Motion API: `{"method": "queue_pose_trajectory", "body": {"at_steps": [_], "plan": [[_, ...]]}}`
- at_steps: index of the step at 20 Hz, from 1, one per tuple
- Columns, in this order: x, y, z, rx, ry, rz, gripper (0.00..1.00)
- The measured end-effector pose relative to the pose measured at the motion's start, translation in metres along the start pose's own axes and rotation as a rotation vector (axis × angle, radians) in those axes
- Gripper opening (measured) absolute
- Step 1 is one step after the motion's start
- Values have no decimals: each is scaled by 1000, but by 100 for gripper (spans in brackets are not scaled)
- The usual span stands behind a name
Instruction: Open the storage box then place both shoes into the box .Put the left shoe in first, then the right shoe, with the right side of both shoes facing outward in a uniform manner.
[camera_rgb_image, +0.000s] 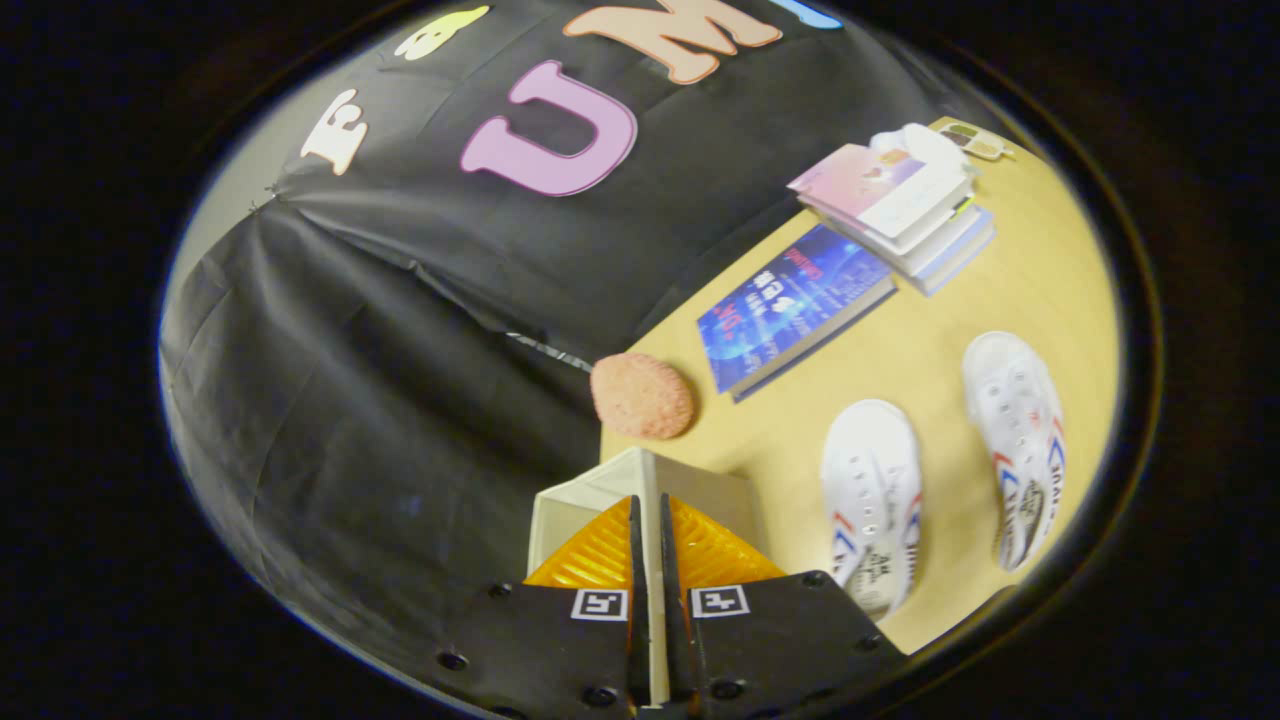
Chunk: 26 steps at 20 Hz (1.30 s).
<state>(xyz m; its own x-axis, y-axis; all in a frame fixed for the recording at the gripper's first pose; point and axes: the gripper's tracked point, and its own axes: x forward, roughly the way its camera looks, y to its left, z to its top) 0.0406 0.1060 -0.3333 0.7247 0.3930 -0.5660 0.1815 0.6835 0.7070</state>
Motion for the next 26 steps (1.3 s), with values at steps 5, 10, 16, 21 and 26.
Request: {"method": "queue_pose_trajectory", "body": {"at_steps": [5,10,16,21,26], "plan": [[-8,-85,-8,17,16,-167,21],[-8,-143,-38,19,81,-304,27],[1,-167,-62,19,132,-354,27],[9,-172,-71,17,156,-371,27],[19,-173,-77,11,176,-388,26]]}}
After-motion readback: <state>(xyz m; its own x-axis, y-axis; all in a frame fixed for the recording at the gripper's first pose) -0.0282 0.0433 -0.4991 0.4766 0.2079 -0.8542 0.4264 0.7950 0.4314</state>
